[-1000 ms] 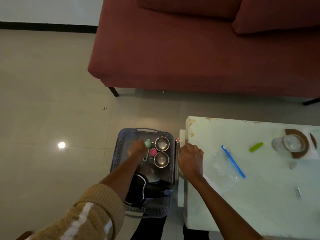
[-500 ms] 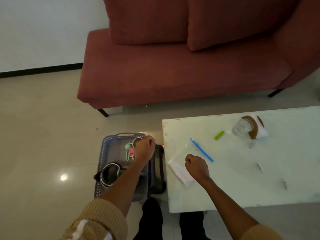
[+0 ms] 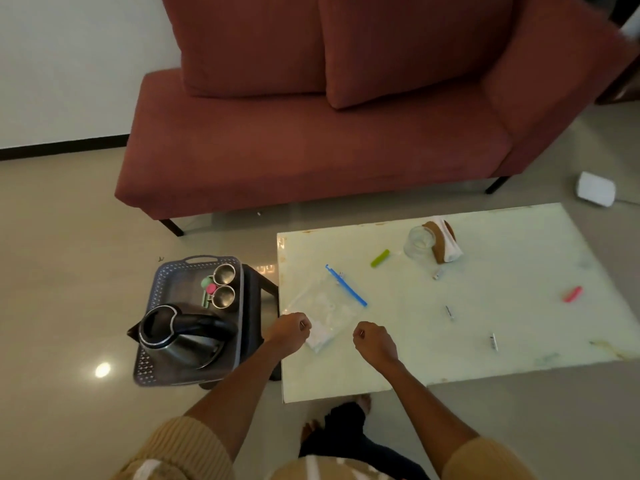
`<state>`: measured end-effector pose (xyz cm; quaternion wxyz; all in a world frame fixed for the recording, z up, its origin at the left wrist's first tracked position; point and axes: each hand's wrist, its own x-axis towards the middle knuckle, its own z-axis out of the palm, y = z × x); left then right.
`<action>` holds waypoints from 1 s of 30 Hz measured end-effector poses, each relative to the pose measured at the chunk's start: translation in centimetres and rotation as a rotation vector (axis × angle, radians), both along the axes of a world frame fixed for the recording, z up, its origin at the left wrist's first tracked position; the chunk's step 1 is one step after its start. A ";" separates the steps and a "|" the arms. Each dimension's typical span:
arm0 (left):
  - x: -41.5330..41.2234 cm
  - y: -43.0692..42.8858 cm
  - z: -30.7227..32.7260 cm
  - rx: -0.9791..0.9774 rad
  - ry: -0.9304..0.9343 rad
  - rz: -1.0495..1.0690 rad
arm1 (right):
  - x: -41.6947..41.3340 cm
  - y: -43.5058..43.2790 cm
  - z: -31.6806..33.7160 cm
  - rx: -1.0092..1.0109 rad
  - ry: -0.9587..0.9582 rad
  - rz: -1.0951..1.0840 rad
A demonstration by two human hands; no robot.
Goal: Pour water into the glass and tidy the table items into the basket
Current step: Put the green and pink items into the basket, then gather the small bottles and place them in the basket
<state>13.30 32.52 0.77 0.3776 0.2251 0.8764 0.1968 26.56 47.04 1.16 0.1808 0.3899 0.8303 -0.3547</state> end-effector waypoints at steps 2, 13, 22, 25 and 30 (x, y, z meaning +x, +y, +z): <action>0.5 0.1 0.1 -0.001 -0.017 -0.005 | 0.6 -0.5 0.1 -0.023 0.013 -0.038; 5.2 1.5 0.8 -0.069 -0.119 -0.182 | 6.4 1.3 0.3 -0.136 0.077 -0.212; 8.8 9.6 -0.3 -0.204 -0.113 -0.186 | 13.0 10.7 -3.0 -0.212 -0.017 -0.180; 11.6 15.3 -0.6 -0.227 -0.133 -0.199 | 15.8 15.7 -4.7 -0.240 -0.069 -0.179; 16.4 24.4 -3.0 -0.184 -0.294 -0.178 | 19.4 24.9 -8.7 -0.200 -0.166 -0.244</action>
